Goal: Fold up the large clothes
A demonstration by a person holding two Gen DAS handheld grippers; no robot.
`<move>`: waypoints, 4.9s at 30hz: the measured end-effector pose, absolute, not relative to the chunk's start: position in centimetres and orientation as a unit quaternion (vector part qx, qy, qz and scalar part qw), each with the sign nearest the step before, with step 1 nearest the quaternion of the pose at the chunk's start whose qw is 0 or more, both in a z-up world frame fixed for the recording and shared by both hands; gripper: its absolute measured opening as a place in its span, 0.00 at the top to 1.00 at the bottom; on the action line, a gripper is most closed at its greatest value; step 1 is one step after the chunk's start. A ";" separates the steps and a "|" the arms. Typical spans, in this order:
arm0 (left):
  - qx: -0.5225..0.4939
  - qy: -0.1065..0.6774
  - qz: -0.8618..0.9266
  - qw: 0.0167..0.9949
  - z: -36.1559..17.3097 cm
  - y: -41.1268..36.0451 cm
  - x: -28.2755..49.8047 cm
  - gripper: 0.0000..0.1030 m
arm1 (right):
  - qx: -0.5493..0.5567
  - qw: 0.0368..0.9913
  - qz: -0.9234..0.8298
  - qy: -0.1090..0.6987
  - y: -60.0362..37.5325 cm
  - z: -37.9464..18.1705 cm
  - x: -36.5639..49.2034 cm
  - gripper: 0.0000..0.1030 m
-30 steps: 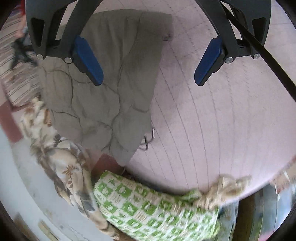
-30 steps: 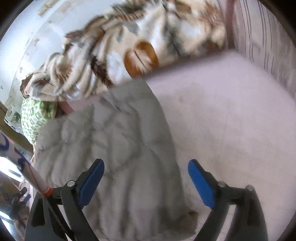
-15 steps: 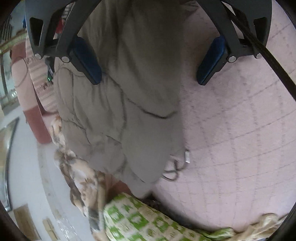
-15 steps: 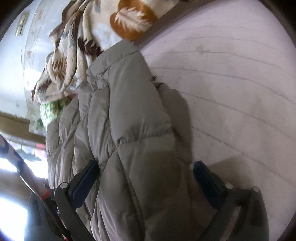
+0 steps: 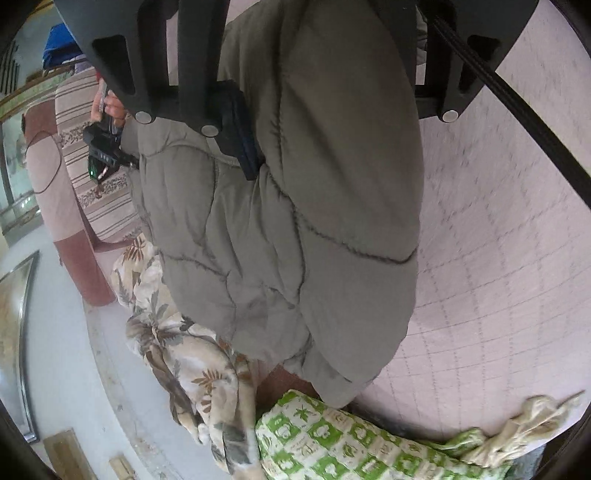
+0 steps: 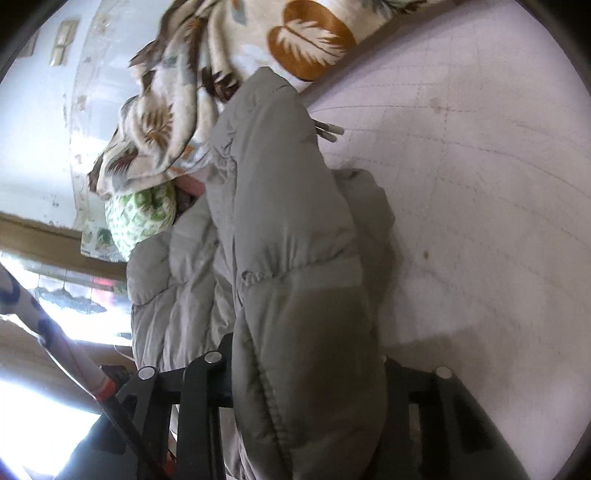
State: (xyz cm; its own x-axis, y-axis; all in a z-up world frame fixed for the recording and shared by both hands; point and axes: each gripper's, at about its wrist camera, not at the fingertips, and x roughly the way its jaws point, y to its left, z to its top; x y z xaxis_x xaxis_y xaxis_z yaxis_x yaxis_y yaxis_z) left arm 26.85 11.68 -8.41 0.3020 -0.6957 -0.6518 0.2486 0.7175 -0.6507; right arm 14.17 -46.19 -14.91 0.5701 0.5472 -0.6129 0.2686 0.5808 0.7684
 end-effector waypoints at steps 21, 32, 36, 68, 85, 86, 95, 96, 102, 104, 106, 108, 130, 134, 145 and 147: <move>-0.197 0.523 -0.215 0.801 -7.4 15.9 20.4 0.41 | 0.472 0.771 0.000 0.427 -47.3 -15.9 4.0 0.28; -0.084 0.471 -0.131 0.868 -1.6 15.5 15.6 0.38 | 0.377 0.845 -0.080 0.370 -47.6 -7.1 -1.9 0.27; -0.058 0.459 -0.151 0.874 -0.6 11.2 15.1 0.32 | 0.311 0.876 -0.049 0.366 -42.1 -4.6 -0.9 0.27; 0.051 0.444 -0.087 0.890 -5.1 -0.8 29.3 0.08 | 0.179 0.901 -0.017 0.394 -26.7 -6.9 17.1 0.23; -0.066 0.501 -0.050 0.861 -10.2 7.7 34.3 0.07 | 0.274 0.851 -0.090 0.438 -41.8 -13.4 17.6 0.73; -0.060 0.493 -0.049 0.867 -9.6 7.9 33.8 0.07 | 0.278 0.852 -0.102 0.432 -42.7 -13.0 16.6 0.73; 0.066 0.316 0.025 0.946 0.0 9.2 23.1 0.07 | 0.225 0.882 -0.159 0.381 -43.3 -6.7 7.4 0.43; 0.074 0.288 0.039 0.954 1.3 9.4 21.2 0.07 | 0.223 0.886 -0.161 0.373 -42.9 -6.0 6.2 0.41; 0.080 0.153 0.096 0.980 6.9 10.7 11.3 0.00 | 0.179 0.913 -0.168 0.327 -38.4 -2.8 -0.3 0.29; 0.076 0.128 0.087 0.985 8.3 11.1 7.8 0.00 | 0.143 0.922 -0.184 0.310 -36.1 -2.0 -2.3 0.25; 0.074 0.120 0.076 0.987 9.0 11.1 5.3 0.00 | 0.107 0.926 -0.204 0.298 -33.9 -1.5 -4.0 0.23; 0.070 0.114 0.067 0.989 9.7 11.4 2.7 0.00 | 0.089 0.927 -0.217 0.292 -32.3 -1.4 -5.4 0.21; 0.025 0.156 -0.070 0.985 9.5 9.8 -11.3 0.00 | 0.071 0.936 -0.216 0.267 -23.4 -2.2 -14.3 0.16; 0.026 0.200 -0.105 0.974 7.4 8.5 -11.0 0.00 | 0.067 0.937 -0.209 0.273 -22.3 -2.9 -15.0 0.16; 0.018 0.279 -0.104 0.954 2.0 6.9 -9.1 0.00 | 0.049 0.920 -0.202 0.333 -20.8 -7.3 -14.5 0.16; 0.013 0.293 -0.095 0.951 1.2 7.0 -8.5 0.00 | 0.051 0.918 -0.203 0.337 -20.7 -7.7 -14.5 0.16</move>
State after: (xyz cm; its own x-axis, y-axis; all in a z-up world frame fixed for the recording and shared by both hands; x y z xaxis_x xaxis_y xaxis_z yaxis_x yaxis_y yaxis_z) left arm -8.53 7.01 1.19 0.8103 -0.1737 -0.5596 0.1891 0.9815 -0.0307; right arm -14.46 -20.73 -7.69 0.6907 -0.3386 -0.6390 0.4070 0.9124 -0.0436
